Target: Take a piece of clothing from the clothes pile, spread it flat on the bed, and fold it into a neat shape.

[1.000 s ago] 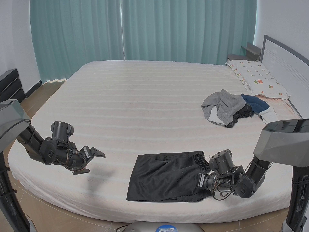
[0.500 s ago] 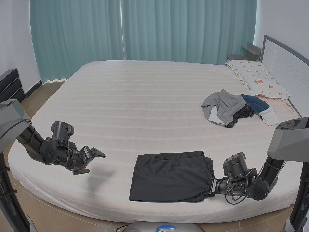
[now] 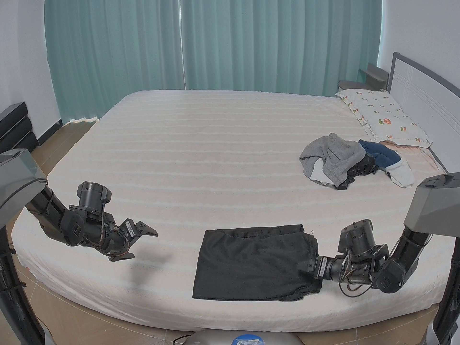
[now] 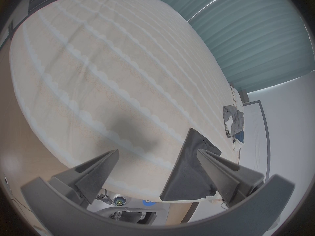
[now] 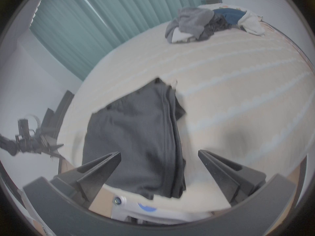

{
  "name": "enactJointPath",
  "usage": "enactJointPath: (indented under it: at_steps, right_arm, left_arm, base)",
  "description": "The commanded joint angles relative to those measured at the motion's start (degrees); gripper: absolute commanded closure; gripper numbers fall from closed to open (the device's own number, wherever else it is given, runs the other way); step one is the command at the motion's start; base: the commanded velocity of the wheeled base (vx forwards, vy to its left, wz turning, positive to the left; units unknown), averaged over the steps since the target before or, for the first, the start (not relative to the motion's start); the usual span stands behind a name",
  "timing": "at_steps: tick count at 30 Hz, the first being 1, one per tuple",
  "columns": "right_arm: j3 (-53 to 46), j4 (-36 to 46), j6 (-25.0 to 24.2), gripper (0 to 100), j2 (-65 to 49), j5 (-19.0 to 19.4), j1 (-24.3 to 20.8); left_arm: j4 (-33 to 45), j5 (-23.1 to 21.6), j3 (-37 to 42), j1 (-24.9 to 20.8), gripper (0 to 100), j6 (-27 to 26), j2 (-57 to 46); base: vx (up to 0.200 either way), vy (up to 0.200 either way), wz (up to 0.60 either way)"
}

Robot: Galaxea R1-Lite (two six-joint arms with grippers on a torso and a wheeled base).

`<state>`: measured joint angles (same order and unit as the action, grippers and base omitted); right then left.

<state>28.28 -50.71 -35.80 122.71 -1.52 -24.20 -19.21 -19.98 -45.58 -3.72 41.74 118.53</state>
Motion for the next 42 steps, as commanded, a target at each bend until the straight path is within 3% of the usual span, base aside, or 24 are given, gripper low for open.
enactJointPath:
  at_steps: [1,5,7,16,23,24,42]
  right_arm:
    - [5.6,-1.1,-0.3,0,2.5,0.3,3.9]
    - [11.1,-1.1,-3.7,0,6.2,0.6,5.7]
    - [15.5,-0.4,-7.8,0,9.0,1.6,5.9]
    - [19.1,-0.4,-11.4,0,12.6,5.0,6.9]
    - [20.2,-0.5,-11.6,0,13.1,4.6,7.0]
    - [20.5,-0.4,-11.6,100,13.1,4.5,7.1]
    - [19.9,-1.5,-12.6,100,11.1,4.3,10.3]
  left_arm:
    - [0.0,-0.2,0.4,-0.1,0,0.1,0.4]
    - [0.0,-0.6,0.5,-0.1,0,0.6,0.7]
    - [-0.2,-0.6,0.5,-0.1,0,0.7,1.6]
    - [-4.3,-0.5,2.5,-0.4,0,0.7,1.8]
    - [-4.4,-0.5,2.5,-0.6,0,0.7,2.1]
    - [-4.4,-0.5,2.5,-0.6,0,0.7,2.1]
    - [-4.4,-0.3,2.5,-0.7,0,0.7,2.1]
  base:
    - [0.0,0.0,0.0]
    - [0.0,0.0,0.0]
    - [0.0,0.0,0.0]
    - [0.0,0.0,0.0]
    - [0.0,0.0,0.0]
    - [0.0,0.0,0.0]
    - [0.0,0.0,0.0]
